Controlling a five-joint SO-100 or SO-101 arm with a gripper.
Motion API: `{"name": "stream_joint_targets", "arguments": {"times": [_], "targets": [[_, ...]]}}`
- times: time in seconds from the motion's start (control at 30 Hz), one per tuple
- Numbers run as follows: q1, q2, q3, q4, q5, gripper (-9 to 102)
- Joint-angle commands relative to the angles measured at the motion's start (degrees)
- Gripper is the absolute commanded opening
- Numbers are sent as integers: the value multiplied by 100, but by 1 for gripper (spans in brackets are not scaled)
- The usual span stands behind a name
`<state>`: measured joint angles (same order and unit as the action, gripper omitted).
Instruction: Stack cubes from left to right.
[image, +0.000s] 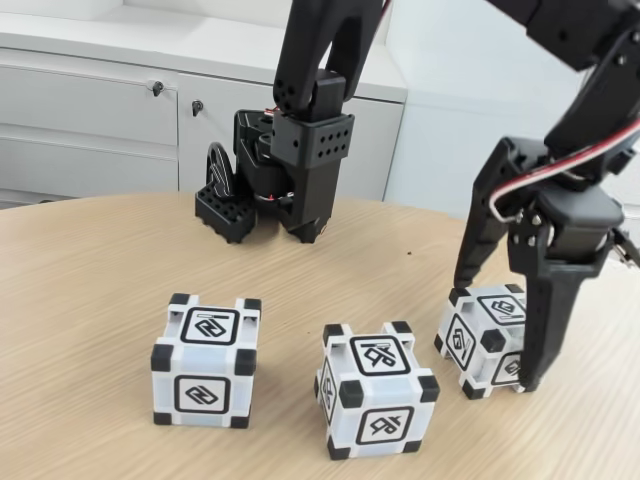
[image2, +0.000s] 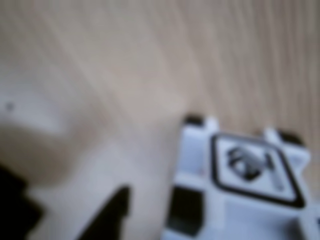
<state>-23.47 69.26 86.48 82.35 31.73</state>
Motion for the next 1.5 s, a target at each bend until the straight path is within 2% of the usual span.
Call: {"name": "stream_joint_targets", "arguments": {"times": [0.0,0.3,0.6,0.9,1.27,1.47], "targets": [[26,26,-229,-167,-70,37],[18,18,-202,-185,-185,29],[18,18,-202,-185,26,15],[18,281,-255,-26,-88,14],[123,2619,-264,1160,-404,14],[1213,3894,-264,1318,-773,15]]}}
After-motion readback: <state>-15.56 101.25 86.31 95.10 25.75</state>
